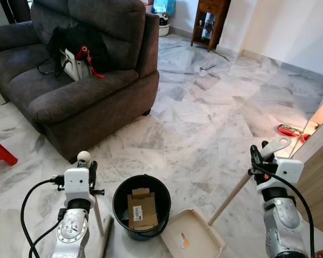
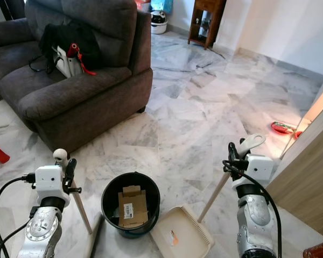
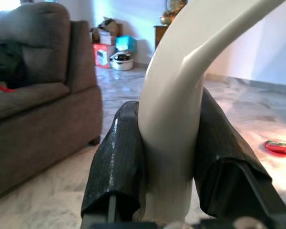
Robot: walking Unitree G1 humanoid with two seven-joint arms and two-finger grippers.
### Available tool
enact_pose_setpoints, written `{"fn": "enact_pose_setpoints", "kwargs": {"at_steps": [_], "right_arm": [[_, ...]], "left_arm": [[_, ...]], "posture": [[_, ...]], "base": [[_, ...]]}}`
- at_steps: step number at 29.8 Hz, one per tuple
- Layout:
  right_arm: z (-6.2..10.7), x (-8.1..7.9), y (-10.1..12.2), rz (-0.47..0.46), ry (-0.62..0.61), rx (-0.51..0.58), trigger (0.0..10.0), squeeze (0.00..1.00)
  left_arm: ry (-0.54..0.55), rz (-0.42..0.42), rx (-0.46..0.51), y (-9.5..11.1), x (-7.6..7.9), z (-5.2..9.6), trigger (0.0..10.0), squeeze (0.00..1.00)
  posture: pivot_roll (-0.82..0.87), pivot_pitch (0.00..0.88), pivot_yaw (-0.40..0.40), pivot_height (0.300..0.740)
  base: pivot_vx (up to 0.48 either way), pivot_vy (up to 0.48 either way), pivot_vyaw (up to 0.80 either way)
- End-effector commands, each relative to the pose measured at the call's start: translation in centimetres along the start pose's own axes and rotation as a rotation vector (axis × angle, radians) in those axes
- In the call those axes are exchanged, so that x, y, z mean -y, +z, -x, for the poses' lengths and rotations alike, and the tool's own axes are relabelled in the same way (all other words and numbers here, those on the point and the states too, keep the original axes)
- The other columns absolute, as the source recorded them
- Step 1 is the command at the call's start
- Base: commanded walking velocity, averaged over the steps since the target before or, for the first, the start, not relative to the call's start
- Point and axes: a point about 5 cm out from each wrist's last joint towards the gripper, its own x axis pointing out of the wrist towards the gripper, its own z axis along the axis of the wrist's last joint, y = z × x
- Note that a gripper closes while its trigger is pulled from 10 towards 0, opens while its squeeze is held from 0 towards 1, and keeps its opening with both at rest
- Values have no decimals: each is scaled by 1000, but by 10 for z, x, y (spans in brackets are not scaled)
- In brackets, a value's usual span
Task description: Sweep floor
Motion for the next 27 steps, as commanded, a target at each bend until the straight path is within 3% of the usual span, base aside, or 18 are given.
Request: {"fn": "enact_pose_setpoints", "kwargs": {"at_steps": [1, 27], "right_arm": [[-4, -2, 10, -16, -2, 49, 10000, 0], [-15, 5, 18, -54, -86, 43, 10000, 0]], "left_arm": [[-6, -20, 36, 9, 2, -1, 10000, 0], [-20, -1, 29, 9, 11, -3, 10000, 0]], "posture": [[3, 0, -34, 740], [-11, 0, -49, 740]], "base": [[0, 0, 0], [0, 0, 0]]}}
